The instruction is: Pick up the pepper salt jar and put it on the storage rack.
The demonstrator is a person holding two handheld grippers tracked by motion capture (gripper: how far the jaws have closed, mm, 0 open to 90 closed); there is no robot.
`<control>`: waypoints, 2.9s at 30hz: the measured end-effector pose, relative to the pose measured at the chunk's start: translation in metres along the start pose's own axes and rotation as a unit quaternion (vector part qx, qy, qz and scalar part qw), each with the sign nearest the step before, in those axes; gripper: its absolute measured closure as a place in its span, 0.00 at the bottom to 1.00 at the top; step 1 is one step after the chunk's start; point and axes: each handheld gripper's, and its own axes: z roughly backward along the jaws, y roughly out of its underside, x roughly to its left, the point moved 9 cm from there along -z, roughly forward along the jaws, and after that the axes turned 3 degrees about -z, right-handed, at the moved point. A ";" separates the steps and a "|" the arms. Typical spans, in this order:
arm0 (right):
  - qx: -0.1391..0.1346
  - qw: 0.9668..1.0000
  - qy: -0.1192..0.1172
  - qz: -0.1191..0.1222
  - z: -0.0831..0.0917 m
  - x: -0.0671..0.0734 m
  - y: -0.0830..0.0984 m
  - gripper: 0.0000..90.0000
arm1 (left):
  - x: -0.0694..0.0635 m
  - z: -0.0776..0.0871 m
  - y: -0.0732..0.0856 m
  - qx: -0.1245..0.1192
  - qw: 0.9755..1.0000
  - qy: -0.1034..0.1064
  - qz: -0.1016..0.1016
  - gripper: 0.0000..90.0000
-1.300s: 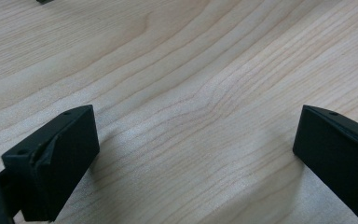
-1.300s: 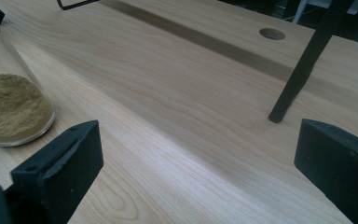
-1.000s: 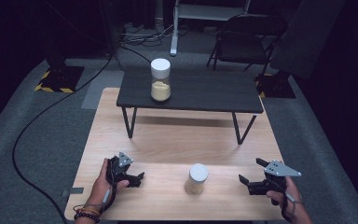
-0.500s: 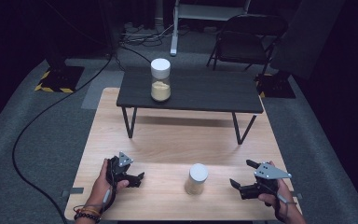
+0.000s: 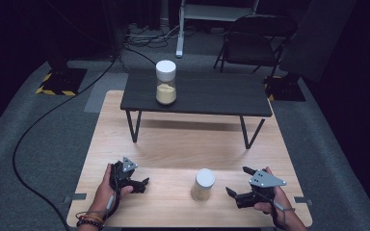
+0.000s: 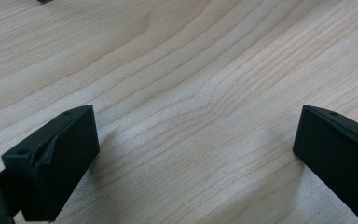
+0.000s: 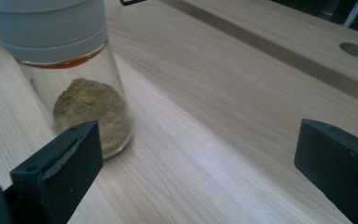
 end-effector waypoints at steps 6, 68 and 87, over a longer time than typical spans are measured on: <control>0.014 1.000 -0.011 0.014 -0.011 0.008 0.001 0.01 | 0.000 0.000 0.000 0.000 1.000 0.000 0.000 0.01; -0.083 0.993 -0.064 -0.061 -0.061 0.055 -0.003 0.37 | 0.001 0.000 0.000 0.001 1.000 0.002 -0.002 0.01; -0.086 0.995 -0.034 -0.045 -0.045 0.052 -0.015 0.39 | 0.001 0.000 0.000 0.000 1.000 0.002 -0.002 0.01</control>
